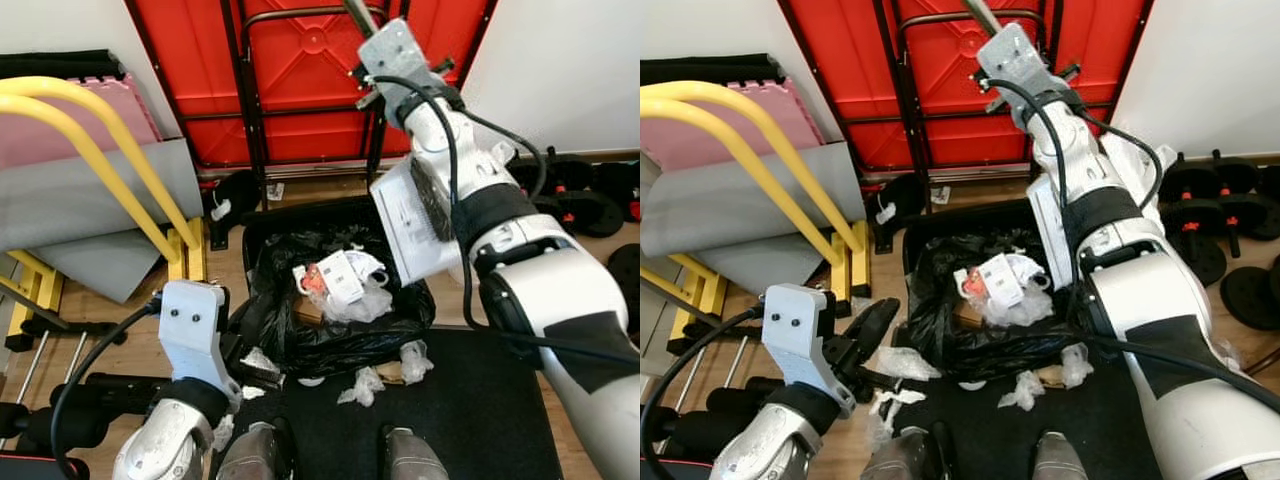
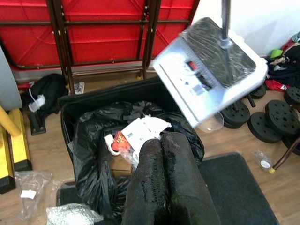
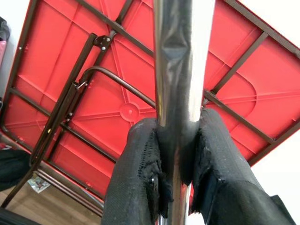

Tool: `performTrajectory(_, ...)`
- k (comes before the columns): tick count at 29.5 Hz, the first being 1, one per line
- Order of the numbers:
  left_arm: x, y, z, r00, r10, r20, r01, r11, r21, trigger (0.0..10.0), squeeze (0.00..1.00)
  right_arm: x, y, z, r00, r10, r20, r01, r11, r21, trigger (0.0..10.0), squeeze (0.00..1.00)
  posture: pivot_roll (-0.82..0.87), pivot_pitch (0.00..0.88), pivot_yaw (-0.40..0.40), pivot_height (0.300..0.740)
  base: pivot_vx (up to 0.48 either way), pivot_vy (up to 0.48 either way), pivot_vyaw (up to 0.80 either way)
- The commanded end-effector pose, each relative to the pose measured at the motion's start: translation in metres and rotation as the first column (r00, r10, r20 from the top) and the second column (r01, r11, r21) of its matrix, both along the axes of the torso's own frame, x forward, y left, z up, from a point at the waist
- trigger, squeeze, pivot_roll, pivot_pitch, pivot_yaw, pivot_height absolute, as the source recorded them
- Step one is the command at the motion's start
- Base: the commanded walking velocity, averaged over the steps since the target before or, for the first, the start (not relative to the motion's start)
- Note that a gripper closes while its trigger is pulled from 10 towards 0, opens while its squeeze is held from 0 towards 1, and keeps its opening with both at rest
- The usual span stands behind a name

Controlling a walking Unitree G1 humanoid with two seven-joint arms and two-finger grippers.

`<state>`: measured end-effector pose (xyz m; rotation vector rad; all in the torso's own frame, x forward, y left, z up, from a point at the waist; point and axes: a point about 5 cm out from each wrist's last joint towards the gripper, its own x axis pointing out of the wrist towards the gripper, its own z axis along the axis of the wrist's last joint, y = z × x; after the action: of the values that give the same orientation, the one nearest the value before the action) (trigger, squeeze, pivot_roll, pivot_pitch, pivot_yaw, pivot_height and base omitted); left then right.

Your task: Sweep floor

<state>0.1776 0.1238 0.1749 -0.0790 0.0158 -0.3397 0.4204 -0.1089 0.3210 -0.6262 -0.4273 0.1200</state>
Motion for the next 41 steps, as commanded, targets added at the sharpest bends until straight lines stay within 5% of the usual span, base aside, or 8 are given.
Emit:
performTrajectory(1,-0.003,0.001,-0.002,0.999,0.037,-0.025,-0.037,0.999,0.002,10.0,0.0,-0.004,0.009,0.02,0.995,0.02,0.094,-0.018,1.0,-0.022,10.0,0.0,-0.03,0.284,-0.019,0.74,0.0,0.0,0.0)
performTrajectory(18,-0.002,0.002,-0.001,0.999,0.039,-0.032,-0.039,0.999,-0.001,10.0,0.0,-0.002,-0.008,0.019,0.99,-0.054,0.127,0.053,0.999,0.011,10.0,0.0,-0.04,0.276,-0.011,0.74,0.0,0.0,0.0)
performTrajectory(25,0.001,0.003,-0.003,0.999,0.039,-0.032,-0.039,0.999,0.007,10.0,0.0,-0.002,-0.021,0.009,0.995,-0.04,0.088,0.031,0.994,0.109,10.0,0.0,-0.04,0.261,-0.007,0.74,0.0,0.0,0.0)
performTrajectory(29,0.005,0.003,-0.004,0.999,0.038,-0.031,-0.038,0.999,0.016,10.0,0.0,-0.002,-0.024,-0.003,0.998,0.053,0.021,-0.057,0.96,0.274,10.0,0.0,-0.05,0.244,-0.004,0.74,0.0,0.0,0.0)
performTrajectory(30,0.006,0.003,-0.004,0.999,0.039,-0.031,-0.039,0.999,0.02,10.0,0.0,-0.004,-0.022,-0.009,0.992,0.128,-0.003,-0.118,0.925,0.362,10.0,0.0,-0.06,0.239,-0.003,0.74,0.0,0.0,0.0)
performTrajectory(32,0.006,0.003,-0.004,0.999,0.039,-0.031,-0.039,0.999,0.02,10.0,0.0,-0.004,-0.022,-0.009,0.992,0.128,-0.003,-0.118,0.925,0.362,10.0,0.0,-0.06,0.239,-0.003,0.74,0.0,0.0,0.0)
performTrajectory(35,0.014,0.006,-0.006,0.998,0.061,-0.031,-0.06,0.998,0.024,10.0,0.0,-0.016,-0.015,-0.029,0.954,0.301,-0.008,-0.269,0.864,0.426,10.0,0.0,-0.07,0.205,0.006,0.74,0.0,0.0,0.0)
performTrajectory(41,0.021,0.01,-0.008,0.996,0.081,-0.027,-0.08,0.996,0.025,10.0,0.0,-0.035,-0.017,-0.053,0.927,0.373,-0.033,-0.322,0.838,0.44,10.0,0.0,-0.09,0.183,0.013,0.74,0.0,0.0,0.0)
